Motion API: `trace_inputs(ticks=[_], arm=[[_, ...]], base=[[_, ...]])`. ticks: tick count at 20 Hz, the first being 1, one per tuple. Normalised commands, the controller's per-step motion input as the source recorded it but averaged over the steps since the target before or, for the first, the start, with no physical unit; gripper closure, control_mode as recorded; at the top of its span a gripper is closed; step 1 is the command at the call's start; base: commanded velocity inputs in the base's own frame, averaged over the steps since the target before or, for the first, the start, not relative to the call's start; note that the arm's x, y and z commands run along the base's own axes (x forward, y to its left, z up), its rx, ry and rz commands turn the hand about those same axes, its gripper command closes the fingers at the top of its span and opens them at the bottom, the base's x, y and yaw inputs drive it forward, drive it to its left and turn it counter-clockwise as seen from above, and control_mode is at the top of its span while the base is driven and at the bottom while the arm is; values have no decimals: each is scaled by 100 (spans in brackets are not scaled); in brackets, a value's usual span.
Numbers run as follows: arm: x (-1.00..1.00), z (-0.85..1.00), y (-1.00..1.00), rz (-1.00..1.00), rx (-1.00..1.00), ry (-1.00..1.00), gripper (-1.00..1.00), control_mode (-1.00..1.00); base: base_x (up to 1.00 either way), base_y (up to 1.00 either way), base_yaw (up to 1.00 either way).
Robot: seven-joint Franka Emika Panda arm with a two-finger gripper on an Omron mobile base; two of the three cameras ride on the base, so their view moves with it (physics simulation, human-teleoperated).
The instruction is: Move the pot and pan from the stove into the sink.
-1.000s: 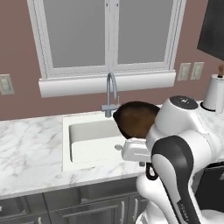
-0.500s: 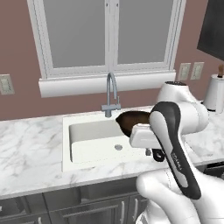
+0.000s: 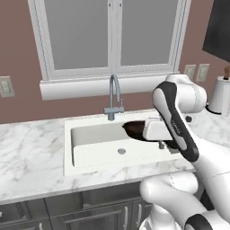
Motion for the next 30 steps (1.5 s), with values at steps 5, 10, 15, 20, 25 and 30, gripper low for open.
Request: trace_inputs(ticks=[5,10,15,20,25,30], arm=[[27,-12,-47,16,2,17,100,-100],[2,-17,-36,24,3,12,100,-100],[1,-13,-19,17,3,5,100,-100],[0,-14,-3,1,0,0,100,-100],[20,-25,-10,0,1,-1,100,-100],[55,-21,-6,0,2,-2,100,-100]], base=[[0,0,0],[0,0,0],[0,0,0],[0,0,0],[0,0,0],[0,0,0]])
